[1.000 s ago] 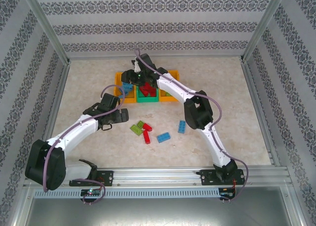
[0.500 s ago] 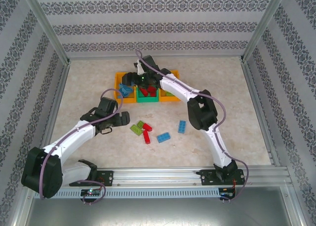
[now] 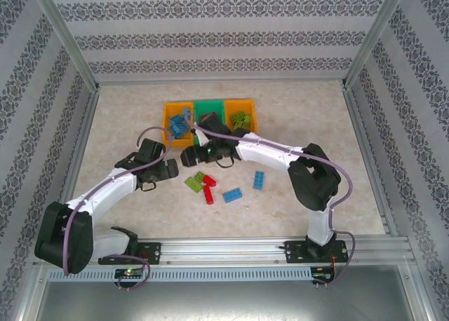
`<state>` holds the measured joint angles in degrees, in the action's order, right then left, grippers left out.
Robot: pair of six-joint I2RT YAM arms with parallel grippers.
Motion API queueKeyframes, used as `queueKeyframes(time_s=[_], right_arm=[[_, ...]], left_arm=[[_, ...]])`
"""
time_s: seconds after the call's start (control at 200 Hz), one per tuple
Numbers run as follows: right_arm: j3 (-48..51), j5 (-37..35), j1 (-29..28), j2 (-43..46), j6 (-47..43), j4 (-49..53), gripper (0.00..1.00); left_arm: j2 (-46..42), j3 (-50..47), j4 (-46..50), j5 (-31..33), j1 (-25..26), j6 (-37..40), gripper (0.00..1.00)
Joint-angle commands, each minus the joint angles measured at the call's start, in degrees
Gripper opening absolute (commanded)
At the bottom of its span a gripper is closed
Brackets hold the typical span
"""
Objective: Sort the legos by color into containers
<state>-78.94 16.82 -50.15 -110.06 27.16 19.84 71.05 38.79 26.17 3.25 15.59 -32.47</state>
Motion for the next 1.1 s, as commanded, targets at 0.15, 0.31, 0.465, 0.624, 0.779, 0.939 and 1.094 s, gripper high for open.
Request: queueKeyframes(time_s=[0.15,0.31,0.465,0.624,0.779,0.939,1.094], right_arm=[[7.12,-11.62,-2.41,6.61,0.29,1.46,0.80],[9.18,-15.02,-2.48,7.71,-2.33,2.91,0.79],[10.12,-14.89,-2.50,7.03,-5.12,3.36,0.79],[8.25,-16.14,-2.50,4.94,-7.93,4.91,0.74],[6.91,-14.54,-2.50,3.46,-9.90,5.54,0.70],[7.77,-14.08,-2.50,3.66,-11.15,5.35,0.68],[6.55,-14.58,-2.06,2.03,-12.52,6.34,0.64]], left_arm=[[-1.05,-0.01,2.66,0.63,-1.35,-0.75,0.99],[-0.70,-0.11,2.17,-0.25,-1.38,-0.67,0.99],[-0.34,-0.16,1.95,-0.87,-1.44,-0.57,0.99],[-0.03,-0.13,1.47,-1.48,-1.41,-0.58,0.99],[-0.20,-0.13,1.76,-1.66,-1.37,-0.49,0.99],[-0.38,-0.61,1.73,-1.49,-1.44,-0.40,0.99],[-0.20,-0.47,1.40,-1.89,-1.42,-0.40,0.99]])
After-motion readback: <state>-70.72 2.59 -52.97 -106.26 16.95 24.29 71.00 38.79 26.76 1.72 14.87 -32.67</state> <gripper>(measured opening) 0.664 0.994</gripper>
